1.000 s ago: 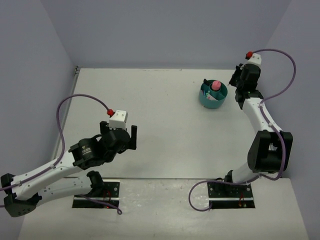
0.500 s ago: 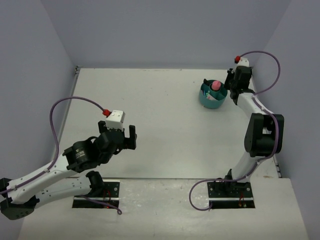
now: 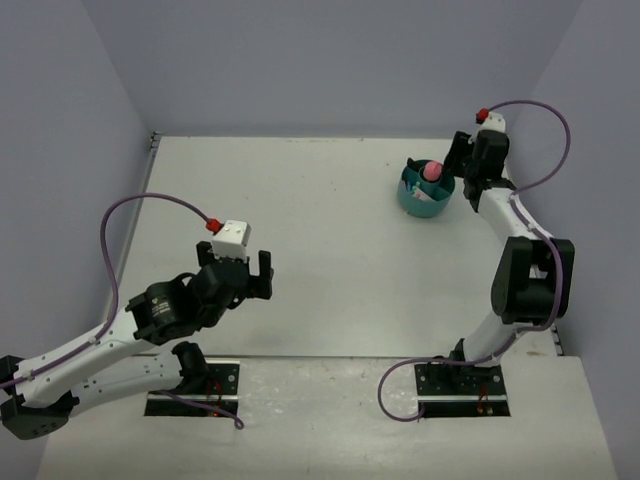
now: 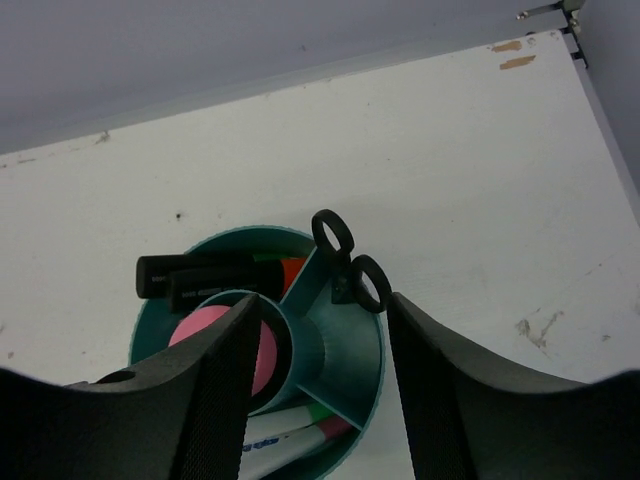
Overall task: Sort the stationery into containers
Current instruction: Reset both arms
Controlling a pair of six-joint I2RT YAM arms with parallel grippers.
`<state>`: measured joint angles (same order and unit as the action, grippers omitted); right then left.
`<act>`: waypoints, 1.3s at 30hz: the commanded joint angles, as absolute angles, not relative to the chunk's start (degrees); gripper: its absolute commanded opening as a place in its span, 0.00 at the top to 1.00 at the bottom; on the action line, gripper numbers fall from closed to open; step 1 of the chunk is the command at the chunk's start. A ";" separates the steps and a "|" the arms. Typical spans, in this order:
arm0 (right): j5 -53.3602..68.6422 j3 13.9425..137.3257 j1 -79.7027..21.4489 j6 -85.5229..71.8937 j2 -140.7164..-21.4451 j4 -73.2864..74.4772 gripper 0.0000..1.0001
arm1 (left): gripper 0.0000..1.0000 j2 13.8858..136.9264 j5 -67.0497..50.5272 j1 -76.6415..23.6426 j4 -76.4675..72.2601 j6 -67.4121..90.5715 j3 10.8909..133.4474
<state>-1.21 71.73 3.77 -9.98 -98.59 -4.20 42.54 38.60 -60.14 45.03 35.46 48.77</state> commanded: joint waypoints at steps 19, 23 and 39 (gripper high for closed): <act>-0.25 61.74 -8.44 -20.53 -39.88 30.20 0.01 | 0.00 49.64 51.42 -53.48 55.62 50.69 53.92; 4.24 60.96 -8.44 -20.58 -33.35 36.43 0.01 | 0.00 51.56 48.73 -53.27 51.64 50.88 53.81; -5.17 57.27 -8.44 -14.45 -16.87 44.23 0.01 | 0.00 39.75 53.07 -52.03 45.73 44.07 51.88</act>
